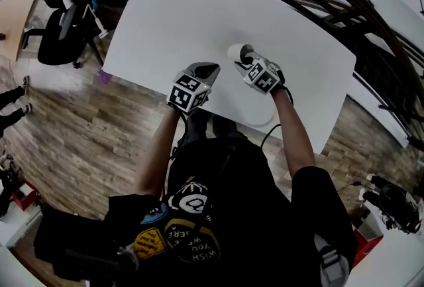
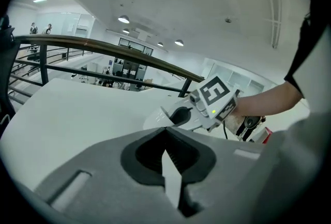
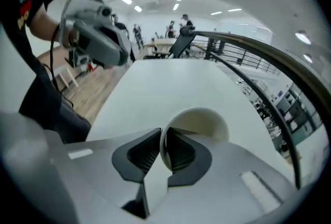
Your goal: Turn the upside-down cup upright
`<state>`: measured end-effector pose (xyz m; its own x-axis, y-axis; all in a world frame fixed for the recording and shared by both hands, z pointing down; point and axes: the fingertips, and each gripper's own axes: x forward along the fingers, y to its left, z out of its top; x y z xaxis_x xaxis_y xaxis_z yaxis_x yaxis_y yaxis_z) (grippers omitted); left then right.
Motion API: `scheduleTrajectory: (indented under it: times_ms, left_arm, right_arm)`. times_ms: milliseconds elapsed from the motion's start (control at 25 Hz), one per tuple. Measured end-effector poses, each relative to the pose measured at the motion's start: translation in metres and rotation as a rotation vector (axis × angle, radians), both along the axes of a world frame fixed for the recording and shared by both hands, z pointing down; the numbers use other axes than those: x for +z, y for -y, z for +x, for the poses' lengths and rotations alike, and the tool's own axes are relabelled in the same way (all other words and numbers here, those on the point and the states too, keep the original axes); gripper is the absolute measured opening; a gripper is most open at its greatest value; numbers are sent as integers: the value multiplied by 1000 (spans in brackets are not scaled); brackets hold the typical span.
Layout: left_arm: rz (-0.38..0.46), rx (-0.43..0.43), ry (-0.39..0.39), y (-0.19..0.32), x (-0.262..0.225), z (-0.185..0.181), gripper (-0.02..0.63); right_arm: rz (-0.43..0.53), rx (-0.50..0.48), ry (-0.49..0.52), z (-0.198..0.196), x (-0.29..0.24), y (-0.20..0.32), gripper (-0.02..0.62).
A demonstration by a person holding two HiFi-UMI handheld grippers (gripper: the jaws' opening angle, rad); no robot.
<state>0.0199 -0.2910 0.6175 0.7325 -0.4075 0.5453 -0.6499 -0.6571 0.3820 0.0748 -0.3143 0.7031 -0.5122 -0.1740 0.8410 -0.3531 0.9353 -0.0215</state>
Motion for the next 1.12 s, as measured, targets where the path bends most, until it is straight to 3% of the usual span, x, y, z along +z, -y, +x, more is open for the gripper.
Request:
scheduleTrajectory:
  times_ms: [240, 440, 600, 920, 1040, 1120]
  left_arm:
    - [-36, -14, 24, -19, 9, -22, 5]
    - [-49, -37, -4, -22, 9, -36, 5]
    - [-47, -30, -12, -25, 6, -39, 5]
    - [-64, 0, 7, -26, 15, -50, 5]
    - [-51, 7, -1, -26, 11, -53, 5]
    - [-28, 6, 10, -26, 7, -57, 5]
  right_arm:
    - [47, -304, -430, -9, 41, 13, 34]
    - [-13, -383, -596, -20, 58, 14, 34]
    - [-26, -357, -610, -27, 59, 17, 37]
    - [1, -255, -489, -36, 35, 19, 49]
    - [49, -154, -438, -32, 11, 23, 75]
    - [73, -14, -338, -30, -11, 22, 58]
